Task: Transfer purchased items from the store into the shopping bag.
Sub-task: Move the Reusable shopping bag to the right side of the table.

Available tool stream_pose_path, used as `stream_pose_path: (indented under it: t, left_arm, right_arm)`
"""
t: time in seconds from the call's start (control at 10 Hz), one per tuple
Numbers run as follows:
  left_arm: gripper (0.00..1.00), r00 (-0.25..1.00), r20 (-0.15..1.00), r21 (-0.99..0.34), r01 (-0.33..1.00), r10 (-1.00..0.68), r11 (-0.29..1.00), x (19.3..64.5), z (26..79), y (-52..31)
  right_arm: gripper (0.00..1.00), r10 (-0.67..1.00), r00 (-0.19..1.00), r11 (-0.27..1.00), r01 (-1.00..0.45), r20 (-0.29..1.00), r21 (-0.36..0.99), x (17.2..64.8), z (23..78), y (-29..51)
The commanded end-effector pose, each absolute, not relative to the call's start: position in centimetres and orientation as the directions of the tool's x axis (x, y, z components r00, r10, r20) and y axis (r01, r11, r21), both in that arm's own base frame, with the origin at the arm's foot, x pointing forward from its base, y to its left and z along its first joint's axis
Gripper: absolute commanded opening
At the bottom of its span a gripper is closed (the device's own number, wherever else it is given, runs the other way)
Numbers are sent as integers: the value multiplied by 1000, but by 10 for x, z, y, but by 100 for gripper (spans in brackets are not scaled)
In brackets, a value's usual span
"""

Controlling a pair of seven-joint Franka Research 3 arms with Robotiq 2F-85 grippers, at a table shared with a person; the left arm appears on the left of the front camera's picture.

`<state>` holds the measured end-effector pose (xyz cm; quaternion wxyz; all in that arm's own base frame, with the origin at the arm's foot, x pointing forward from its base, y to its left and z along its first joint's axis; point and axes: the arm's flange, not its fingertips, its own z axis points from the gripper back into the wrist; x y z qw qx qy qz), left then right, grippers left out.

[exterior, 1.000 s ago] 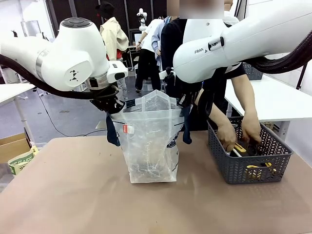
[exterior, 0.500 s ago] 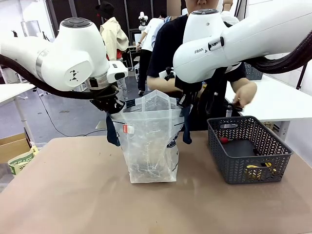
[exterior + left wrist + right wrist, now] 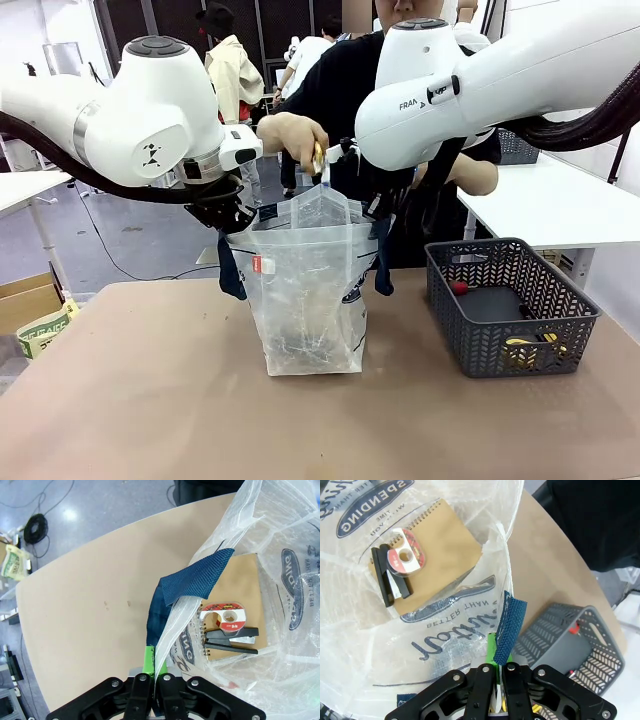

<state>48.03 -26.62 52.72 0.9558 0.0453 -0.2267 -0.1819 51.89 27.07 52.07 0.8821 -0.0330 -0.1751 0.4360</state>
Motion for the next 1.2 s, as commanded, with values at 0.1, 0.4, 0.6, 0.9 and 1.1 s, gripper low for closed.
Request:
stream_pose_path:
  t: [0.1,0.4,0.6,0.9,1.1]
  left_arm:
    - [0,830,420,172,325,-368,930,481,529,-265]
    - [0,830,420,172,325,-368,930,481,529,-265]
    - [0,830,420,172,325,-368,930,481,529,-265]
    - [0,830,420,172,325,-368,930,481,529,-265]
    - [0,830,420,172,325,-368,930,481,529,-265]
  right_arm:
    - [0,781,558,618,-757,280,-212,519,521,269]
    - [0,781,558,618,-757,280,-212,519,521,269]
    - [0,781,558,618,-757,280,-212,519,521,269]
    - [0,781,558,618,-757,280,-212,519,521,269]
    - [0,781,558,618,-757,280,-212,519,521,269]
